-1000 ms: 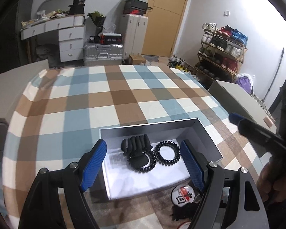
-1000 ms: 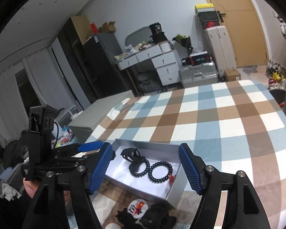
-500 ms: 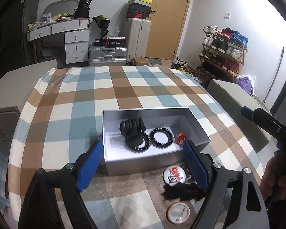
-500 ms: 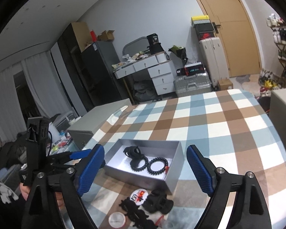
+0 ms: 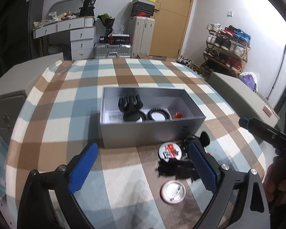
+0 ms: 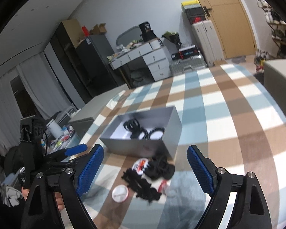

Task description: Organize jewelry

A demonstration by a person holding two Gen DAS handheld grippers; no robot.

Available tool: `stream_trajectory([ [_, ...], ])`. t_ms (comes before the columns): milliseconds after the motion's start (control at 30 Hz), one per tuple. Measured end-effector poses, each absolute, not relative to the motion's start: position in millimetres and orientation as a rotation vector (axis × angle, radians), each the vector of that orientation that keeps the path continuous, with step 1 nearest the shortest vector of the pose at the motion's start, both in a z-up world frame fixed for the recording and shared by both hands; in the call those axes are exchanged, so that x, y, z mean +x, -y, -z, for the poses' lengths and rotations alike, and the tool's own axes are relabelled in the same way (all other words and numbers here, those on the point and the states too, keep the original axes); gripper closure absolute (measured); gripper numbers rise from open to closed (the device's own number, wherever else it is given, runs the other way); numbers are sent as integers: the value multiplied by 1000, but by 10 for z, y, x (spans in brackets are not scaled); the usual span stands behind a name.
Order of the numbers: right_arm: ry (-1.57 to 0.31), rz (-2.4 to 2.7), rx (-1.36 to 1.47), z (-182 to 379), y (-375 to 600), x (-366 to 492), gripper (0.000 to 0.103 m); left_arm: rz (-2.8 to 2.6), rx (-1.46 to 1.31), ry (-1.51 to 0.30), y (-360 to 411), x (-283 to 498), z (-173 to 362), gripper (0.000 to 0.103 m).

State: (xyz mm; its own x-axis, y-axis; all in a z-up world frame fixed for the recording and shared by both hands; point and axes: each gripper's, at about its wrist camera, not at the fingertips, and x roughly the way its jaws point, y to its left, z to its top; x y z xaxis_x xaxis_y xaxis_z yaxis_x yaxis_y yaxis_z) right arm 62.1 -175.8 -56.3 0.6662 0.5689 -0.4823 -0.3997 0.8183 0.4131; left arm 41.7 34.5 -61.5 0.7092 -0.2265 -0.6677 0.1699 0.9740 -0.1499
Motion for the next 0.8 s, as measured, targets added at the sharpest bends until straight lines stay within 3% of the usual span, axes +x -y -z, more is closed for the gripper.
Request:
stream_trajectory([
  [233,-729,-507,311,868,1845,583,15,202,-55,-784,-315,301,741,8],
  [400,-785,-473,302,1035,1862,570,29,210,-47,-821,-301,244,836,8],
  [567,-802,-470,285,1102,1803,555,33,210,-39,-843,-292,199,890,8],
  [800,-816,-479,273,1150,1716,574,48,209,-33,-845,-278,179,882,8],
])
